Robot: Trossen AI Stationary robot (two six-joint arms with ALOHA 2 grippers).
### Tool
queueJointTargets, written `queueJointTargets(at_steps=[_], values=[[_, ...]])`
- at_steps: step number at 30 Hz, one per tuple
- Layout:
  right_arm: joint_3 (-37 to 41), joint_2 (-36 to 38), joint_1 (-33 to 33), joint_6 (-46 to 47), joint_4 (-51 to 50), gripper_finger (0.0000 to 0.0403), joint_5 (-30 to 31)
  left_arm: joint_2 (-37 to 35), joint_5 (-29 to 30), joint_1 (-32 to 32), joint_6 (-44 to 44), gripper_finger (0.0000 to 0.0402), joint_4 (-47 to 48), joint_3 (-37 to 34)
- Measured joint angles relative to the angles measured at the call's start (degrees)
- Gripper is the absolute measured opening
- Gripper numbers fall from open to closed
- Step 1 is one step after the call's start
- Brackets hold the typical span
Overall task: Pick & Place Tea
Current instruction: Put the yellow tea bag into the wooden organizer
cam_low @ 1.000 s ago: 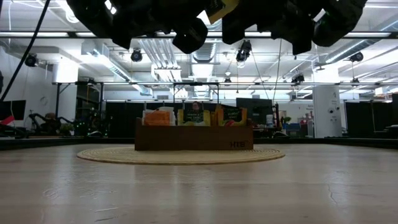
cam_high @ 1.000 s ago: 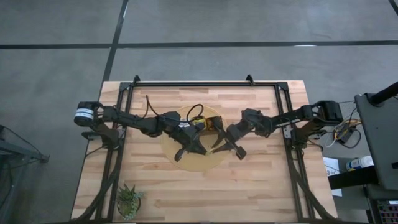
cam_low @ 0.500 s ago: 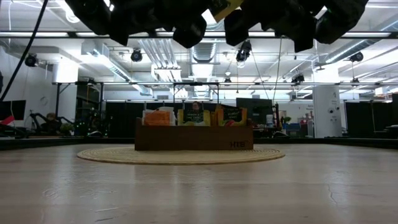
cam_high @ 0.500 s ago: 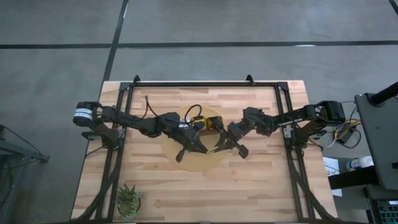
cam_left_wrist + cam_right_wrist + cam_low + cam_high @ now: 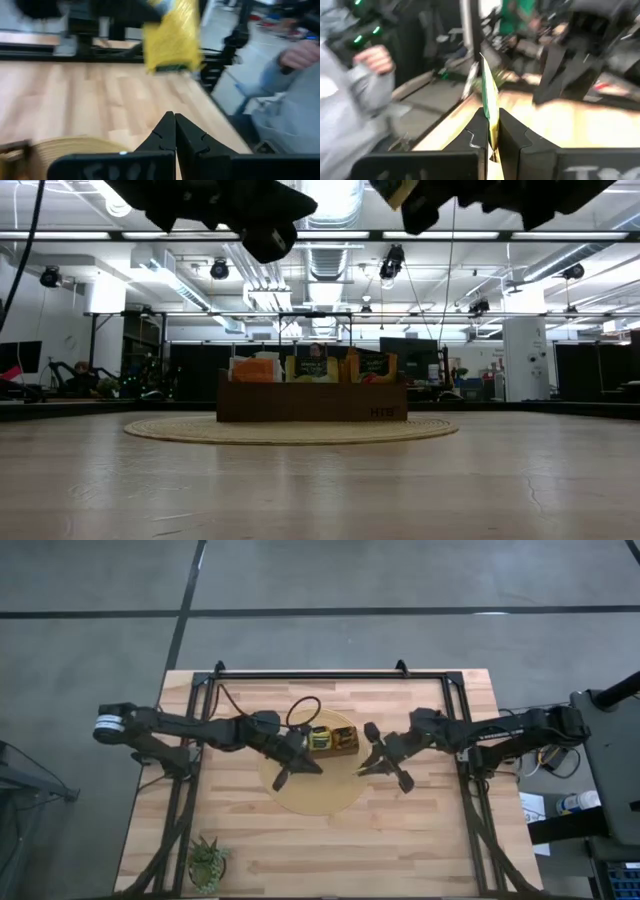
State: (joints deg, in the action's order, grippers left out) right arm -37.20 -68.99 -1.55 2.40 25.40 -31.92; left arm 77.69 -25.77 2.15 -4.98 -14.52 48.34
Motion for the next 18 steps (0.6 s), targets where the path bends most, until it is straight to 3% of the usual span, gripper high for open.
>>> queueJointTargets(at_steps=[3, 8, 11, 18], values=[[0.83, 1.43, 0.33, 0.44, -0.16, 0.0014, 6.31, -0.86, 6.22, -0.15, -0.45, 0.0000, 0.56, -0.22], [1.05, -0.71, 0.09, 0.61, -2.96, 0.0014, 15.36, -2.84, 26.07, -0.21, -1.76, 0.0000, 0.91, -1.58], [1.01, -2.77, -0.32, 0.20, -2.98, 0.0014, 17.39, -3.90, 34.67, -0.15, -2.64, 0.0000, 1.09, -2.79], [-0.83, -8.50, -2.54, -0.35, -2.57, 0.0013, 18.60, -7.35, 37.38, -0.35, -3.55, 0.0000, 1.36, -4.40]])
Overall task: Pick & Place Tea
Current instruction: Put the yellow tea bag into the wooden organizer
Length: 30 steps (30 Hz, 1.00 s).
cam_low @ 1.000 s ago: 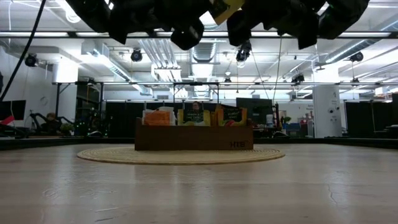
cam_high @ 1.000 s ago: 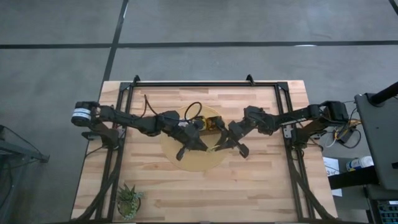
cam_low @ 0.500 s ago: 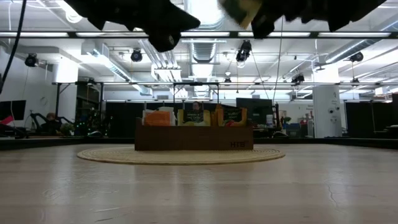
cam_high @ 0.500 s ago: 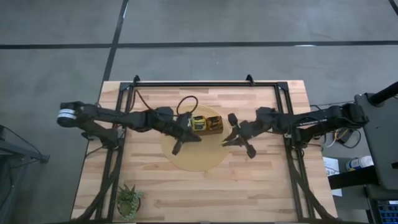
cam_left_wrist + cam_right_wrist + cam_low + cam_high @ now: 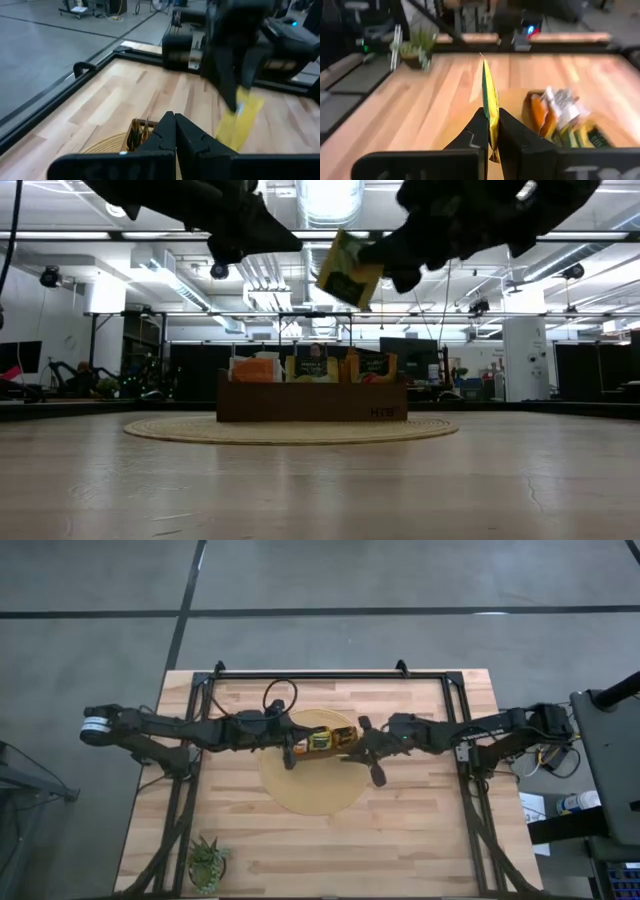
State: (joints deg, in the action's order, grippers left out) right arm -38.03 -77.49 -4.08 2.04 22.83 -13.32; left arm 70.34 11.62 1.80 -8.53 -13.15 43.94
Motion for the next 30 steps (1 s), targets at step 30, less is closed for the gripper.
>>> queueJointTargets(at_steps=[30], values=[[-9.24, -21.00, -5.70, -9.35, 0.04, 0.0014, 6.25, -7.70, 0.06, -0.84, -3.63, 0.0000, -0.86, -5.85]])
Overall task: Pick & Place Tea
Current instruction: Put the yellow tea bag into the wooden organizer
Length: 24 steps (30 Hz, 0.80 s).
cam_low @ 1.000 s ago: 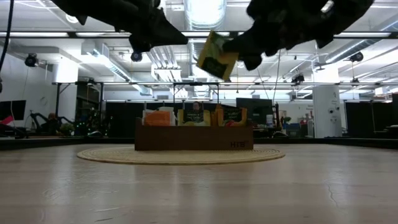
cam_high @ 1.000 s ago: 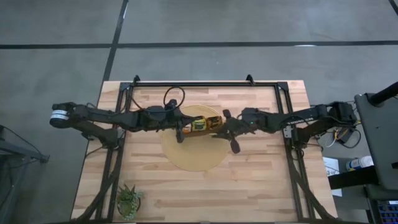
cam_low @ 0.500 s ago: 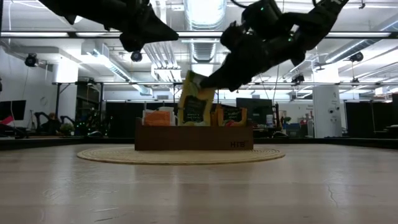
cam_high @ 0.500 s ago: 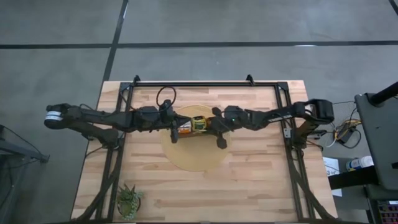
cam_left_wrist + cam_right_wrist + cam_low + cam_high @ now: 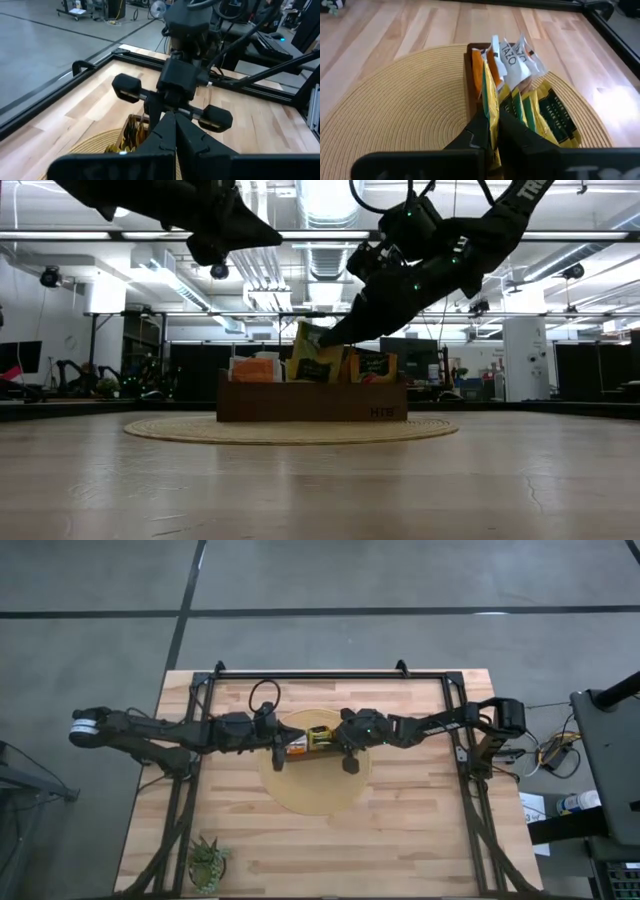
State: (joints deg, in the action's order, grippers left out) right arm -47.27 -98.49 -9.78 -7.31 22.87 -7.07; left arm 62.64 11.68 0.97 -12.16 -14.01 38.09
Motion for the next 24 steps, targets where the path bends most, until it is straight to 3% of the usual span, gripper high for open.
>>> queueJointTargets(at_steps=[9, 19, 24], values=[[-0.07, -1.24, -0.02, 1.07, -0.11, 0.0020, 0.04, -0.01, 0.00, -0.30, -0.02, 0.0000, -0.05, 0.00], [-4.32, -8.39, -0.02, 1.24, -0.16, 0.0021, -0.30, -0.01, -0.01, -0.47, -0.15, 0.0000, -0.16, 0.00], [-5.75, -8.05, -0.02, 1.35, -4.21, 0.0022, -0.48, -0.01, -0.01, -0.58, -0.13, 0.0000, -0.09, 0.00]])
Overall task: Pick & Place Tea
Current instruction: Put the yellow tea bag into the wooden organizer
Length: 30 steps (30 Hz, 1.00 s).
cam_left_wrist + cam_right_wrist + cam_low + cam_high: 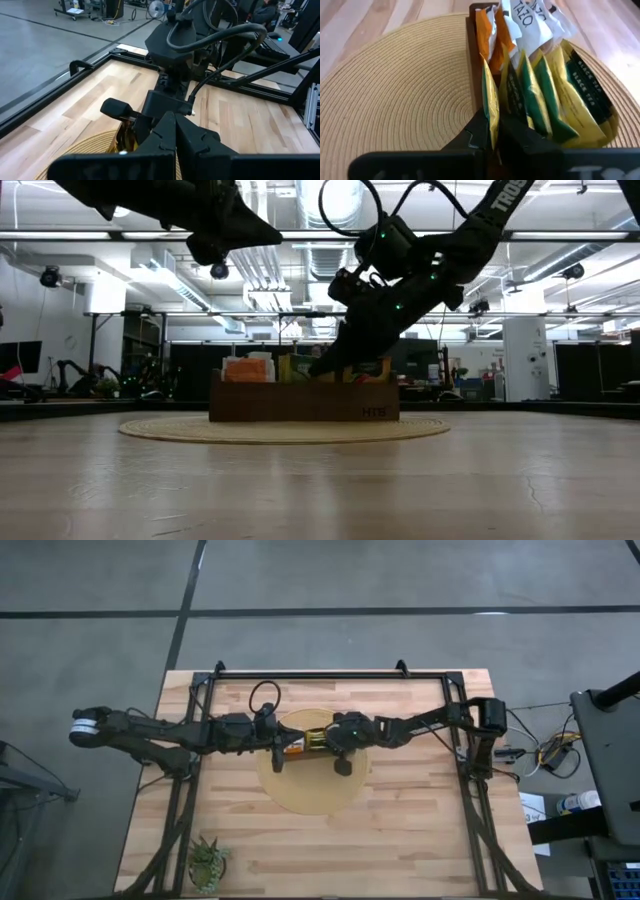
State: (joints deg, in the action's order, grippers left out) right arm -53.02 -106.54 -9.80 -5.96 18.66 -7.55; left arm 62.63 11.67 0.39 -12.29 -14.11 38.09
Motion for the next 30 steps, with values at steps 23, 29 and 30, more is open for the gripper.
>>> queueJointTargets(at_steps=[23, 29, 30], values=[[-0.78, 6.02, 0.17, -0.02, -3.48, 0.0204, 0.25, 0.00, -0.02, -0.16, -0.13, 0.0000, 0.07, 0.00], [-0.23, 7.49, 0.59, -0.30, -6.02, 0.0198, 7.67, 0.00, -0.01, -0.16, -0.13, 0.0000, 0.07, 0.00], [-0.21, 7.45, 0.61, -0.45, -6.54, 0.0195, 8.04, 0.00, -0.01, -0.16, -0.13, 0.0000, 0.08, 0.00]])
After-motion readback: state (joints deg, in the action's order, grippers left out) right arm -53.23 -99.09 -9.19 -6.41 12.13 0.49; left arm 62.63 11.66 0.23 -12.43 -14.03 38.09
